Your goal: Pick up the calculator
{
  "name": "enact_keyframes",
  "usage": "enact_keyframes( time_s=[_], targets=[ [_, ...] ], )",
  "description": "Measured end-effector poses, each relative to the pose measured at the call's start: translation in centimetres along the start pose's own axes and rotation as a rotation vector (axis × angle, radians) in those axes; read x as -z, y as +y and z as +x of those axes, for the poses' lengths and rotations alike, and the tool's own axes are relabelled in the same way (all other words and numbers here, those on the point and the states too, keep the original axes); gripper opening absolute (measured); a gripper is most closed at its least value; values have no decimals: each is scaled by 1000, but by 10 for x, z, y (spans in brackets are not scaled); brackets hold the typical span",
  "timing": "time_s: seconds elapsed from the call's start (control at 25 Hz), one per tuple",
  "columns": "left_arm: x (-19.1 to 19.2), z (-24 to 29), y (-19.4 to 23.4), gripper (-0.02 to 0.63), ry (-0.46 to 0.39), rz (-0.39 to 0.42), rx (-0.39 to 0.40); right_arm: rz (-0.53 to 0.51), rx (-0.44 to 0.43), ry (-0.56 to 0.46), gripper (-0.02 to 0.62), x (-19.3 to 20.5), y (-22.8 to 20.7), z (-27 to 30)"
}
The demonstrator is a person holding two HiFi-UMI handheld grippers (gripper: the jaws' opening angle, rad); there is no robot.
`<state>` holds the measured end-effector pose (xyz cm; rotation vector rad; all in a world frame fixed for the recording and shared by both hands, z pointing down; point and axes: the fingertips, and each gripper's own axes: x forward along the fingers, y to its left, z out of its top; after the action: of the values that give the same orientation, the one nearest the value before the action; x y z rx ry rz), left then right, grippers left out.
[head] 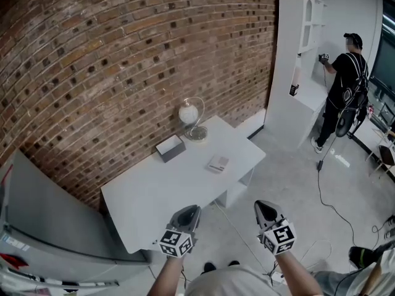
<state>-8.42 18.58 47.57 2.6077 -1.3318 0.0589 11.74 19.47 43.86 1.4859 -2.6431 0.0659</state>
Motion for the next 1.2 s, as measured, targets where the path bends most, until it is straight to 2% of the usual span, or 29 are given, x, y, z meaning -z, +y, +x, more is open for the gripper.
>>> enact_keyframes(
  time_s=[0.48, 0.72, 1.2],
  targets=[
    [8, 7, -5, 157, 16, -26, -27, 2, -21, 16, 11, 5, -13, -6],
    [14, 10, -12, 255, 28, -56, -42, 14, -36, -2, 12, 8, -26, -8],
    [22, 25, -25, 255, 42, -64, -83, 38, -91, 5, 12, 20, -47, -7]
  ],
)
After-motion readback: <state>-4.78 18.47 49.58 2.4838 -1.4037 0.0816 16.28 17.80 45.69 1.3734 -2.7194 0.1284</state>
